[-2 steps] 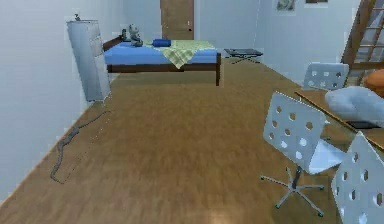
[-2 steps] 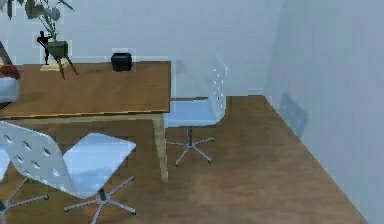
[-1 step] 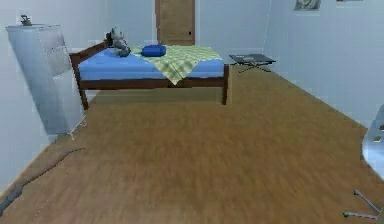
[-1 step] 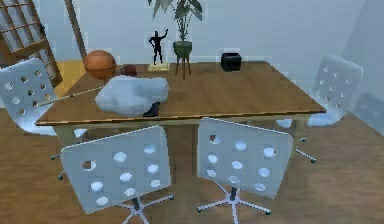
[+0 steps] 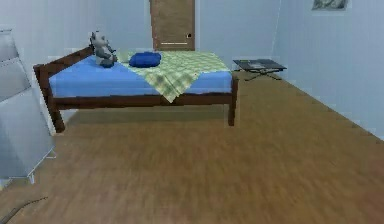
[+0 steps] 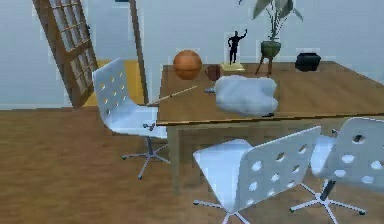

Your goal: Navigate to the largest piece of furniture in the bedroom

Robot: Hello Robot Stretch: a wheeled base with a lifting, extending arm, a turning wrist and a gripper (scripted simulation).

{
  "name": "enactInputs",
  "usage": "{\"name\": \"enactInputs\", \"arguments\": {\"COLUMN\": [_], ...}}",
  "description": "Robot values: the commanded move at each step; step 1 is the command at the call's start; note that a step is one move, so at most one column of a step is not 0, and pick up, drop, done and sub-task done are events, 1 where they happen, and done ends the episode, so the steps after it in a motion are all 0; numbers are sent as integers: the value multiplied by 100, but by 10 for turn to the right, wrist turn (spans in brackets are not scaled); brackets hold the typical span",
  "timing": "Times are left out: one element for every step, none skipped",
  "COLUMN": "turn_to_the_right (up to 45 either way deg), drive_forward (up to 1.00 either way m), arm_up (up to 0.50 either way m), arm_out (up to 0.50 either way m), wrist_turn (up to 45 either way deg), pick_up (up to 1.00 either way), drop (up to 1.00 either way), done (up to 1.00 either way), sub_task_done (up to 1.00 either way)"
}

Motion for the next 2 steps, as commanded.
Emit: {"name": "enactInputs", "arguments": {"turn_to_the_right": [0, 0], "drive_forward": [100, 75], "arm_up": [0, 0], "arm_out": [0, 0], "wrist_turn": [0, 0], "pick_up": [0, 0], "drop": [0, 0], "done": [0, 0], "sub_task_done": [0, 0]}}
